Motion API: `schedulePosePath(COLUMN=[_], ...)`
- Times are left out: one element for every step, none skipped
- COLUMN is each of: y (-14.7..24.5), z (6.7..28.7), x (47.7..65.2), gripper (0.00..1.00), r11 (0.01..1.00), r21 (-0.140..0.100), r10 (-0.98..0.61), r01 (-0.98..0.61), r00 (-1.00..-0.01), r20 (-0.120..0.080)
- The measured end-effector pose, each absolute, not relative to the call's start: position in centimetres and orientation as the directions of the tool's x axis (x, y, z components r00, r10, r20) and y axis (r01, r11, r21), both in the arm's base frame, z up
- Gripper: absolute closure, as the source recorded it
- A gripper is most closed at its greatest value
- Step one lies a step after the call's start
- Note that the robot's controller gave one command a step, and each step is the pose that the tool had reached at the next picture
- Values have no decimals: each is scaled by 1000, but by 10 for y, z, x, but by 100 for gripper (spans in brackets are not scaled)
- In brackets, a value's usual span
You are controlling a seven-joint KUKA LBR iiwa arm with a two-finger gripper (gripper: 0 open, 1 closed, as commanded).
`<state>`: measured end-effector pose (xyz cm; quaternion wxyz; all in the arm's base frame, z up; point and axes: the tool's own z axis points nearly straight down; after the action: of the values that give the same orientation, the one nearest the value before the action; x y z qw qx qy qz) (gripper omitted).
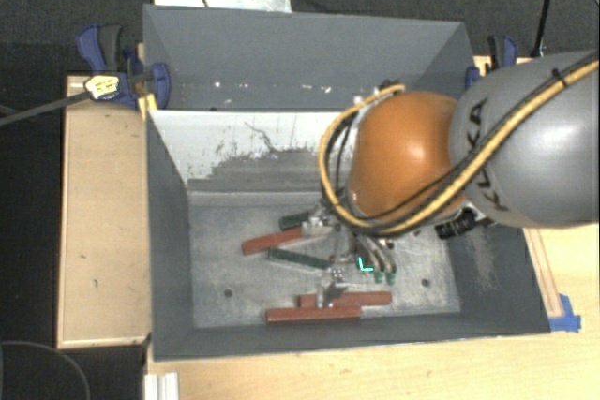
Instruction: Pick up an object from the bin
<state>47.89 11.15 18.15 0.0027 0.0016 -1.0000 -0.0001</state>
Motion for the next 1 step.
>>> schedulePosePath(y=[111], z=[185], x=[481], gripper=[0], r11=[1000], r21=[1], r10=[1], r01=[1], r00=[-1000], r20=[-2])
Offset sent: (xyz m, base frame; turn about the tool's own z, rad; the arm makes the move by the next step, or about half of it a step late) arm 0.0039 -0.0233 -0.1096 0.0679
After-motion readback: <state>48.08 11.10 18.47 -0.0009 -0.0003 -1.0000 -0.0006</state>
